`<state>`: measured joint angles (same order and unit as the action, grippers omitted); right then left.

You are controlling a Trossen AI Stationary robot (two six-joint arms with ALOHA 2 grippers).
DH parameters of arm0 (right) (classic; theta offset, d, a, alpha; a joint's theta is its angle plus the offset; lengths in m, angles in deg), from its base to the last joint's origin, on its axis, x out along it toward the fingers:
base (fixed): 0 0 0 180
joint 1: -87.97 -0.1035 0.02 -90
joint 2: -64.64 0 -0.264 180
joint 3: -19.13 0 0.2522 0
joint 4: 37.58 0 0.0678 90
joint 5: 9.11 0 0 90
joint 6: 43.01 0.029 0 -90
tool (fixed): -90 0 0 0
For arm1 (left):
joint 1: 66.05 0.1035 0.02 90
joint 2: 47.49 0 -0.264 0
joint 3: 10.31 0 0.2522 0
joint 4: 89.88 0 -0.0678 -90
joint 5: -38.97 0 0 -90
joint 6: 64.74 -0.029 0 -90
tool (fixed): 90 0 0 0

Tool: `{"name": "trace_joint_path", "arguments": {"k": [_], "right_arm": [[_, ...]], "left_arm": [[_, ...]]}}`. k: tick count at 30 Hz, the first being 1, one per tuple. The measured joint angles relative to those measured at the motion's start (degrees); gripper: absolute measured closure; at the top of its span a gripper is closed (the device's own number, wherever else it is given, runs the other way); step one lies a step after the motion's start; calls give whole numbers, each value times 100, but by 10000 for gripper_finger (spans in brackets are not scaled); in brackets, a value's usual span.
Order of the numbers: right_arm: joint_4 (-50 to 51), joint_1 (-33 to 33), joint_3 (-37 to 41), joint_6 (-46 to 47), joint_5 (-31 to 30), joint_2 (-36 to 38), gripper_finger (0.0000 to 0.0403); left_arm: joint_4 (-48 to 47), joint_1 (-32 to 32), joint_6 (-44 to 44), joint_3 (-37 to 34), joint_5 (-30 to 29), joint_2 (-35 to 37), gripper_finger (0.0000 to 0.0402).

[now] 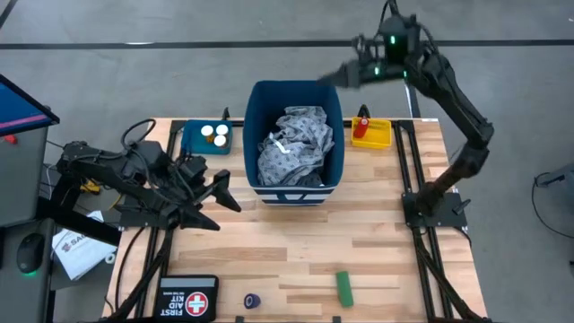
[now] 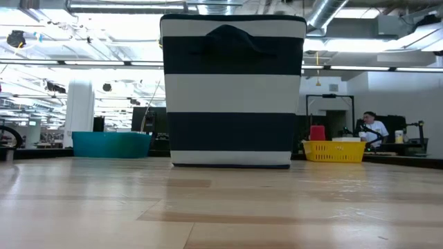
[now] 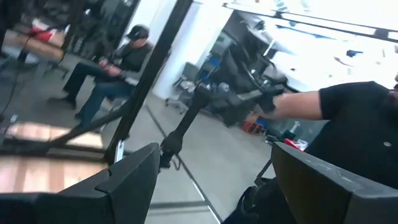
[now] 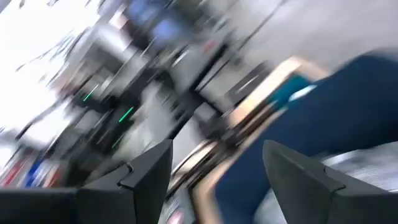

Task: Pick & place medical supplies in basket/bin
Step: Put the green bandage into the yellow bin

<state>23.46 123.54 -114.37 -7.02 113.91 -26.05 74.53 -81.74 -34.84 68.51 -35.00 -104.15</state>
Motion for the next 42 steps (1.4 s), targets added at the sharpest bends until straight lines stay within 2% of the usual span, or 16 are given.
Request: {"name": "trace_joint_path", "arguments": {"k": [4, 6, 9, 12, 14, 19, 22, 27, 33, 37, 42], "right_arm": [[236, -1519, 0, 20, -169, 166, 157], [586, -2367, 0, 82, -823, 152, 160], [1628, -3518, 0, 347, -2062, 40, 169], [2994, -4482, 13, 1121, -2861, -243, 180], [3492, -5057, 12, 1738, -3284, -455, 184], [3594, -6404, 11, 3380, -3927, -931, 179], [3649, -7011, 10, 4383, -4046, -1261, 165], [3842, -7665, 13, 6034, -3947, -1785, 132], [4270, -7794, 17, 7443, -3399, -2292, 76], [4152, -7612, 314, 7755, -3086, -2401, 38], [3957, -7213, 1066, 7354, -2717, -2286, 18]], "left_arm": [[184, -4, -145, 0, 7, 0, 100], [252, -4, -152, 0, -12, 0, 100], [326, -13, -159, 0, -132, 0, 100], [522, -14, -161, 0, -157, 0, 100], [634, -15, -161, 0, -159, 0, 100], [874, -15, -161, 0, -161, 0, 100], [992, -15, -161, 0, -162, 0, 100], [1146, -15, -161, 0, -162, 0, 100], [1255, -15, -161, 0, -162, 0, 100], [1340, -15, -116, 0, -164, 0, 100], [1379, -15, -103, 0, -164, -2, 100]]}}
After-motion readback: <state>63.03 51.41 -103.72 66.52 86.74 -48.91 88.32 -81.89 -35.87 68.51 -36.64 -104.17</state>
